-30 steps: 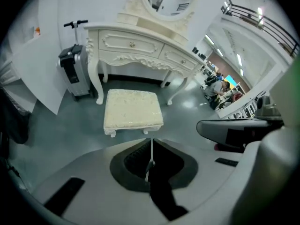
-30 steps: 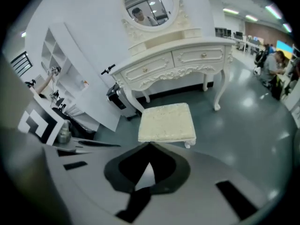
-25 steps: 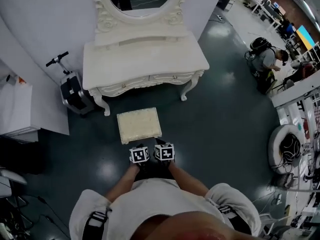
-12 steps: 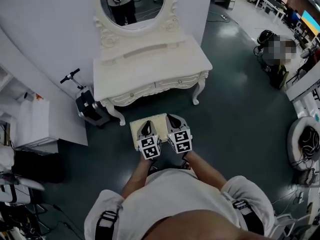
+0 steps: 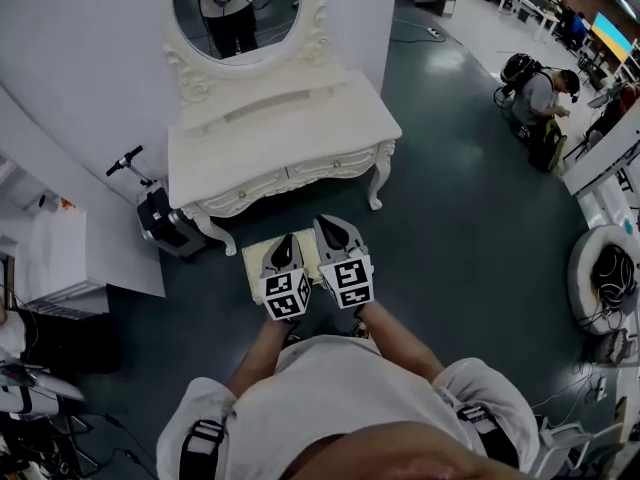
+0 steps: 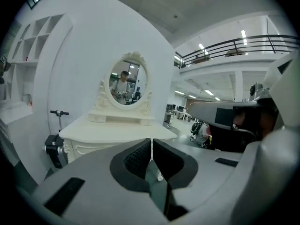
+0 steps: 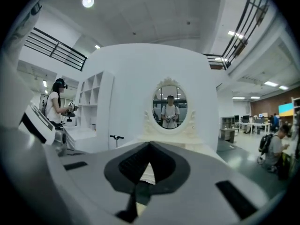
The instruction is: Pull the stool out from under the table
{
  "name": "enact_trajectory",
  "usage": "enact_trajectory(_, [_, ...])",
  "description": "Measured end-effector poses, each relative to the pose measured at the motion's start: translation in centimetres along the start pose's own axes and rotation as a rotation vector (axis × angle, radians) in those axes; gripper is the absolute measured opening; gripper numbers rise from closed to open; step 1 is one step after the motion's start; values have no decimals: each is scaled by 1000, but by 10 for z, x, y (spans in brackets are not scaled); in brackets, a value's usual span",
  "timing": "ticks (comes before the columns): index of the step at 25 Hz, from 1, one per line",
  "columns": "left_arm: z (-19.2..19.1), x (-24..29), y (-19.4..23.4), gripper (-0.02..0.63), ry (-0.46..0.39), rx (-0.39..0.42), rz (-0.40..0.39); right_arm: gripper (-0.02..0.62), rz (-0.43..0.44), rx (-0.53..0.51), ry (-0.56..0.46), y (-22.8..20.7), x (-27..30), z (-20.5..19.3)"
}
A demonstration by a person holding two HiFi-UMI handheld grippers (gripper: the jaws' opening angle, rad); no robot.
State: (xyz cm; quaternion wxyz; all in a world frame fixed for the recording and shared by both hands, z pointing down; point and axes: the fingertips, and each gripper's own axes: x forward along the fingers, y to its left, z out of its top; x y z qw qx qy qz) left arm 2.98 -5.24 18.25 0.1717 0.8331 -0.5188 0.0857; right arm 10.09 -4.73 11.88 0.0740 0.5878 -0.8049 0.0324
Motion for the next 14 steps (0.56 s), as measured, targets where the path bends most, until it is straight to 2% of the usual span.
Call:
enact_trajectory(6, [7,4,-43,20,3,147,-48,12,28,-54,-30,-10,-22,5])
enact_trajectory(10, [1,12,-69,20,18,113,-77,12,27,-98,-34,-30,-38,7])
enact_trajectory(14, [-4,22,-83,18,45,133,-92,12,12,-129,-41,-50,-45,10])
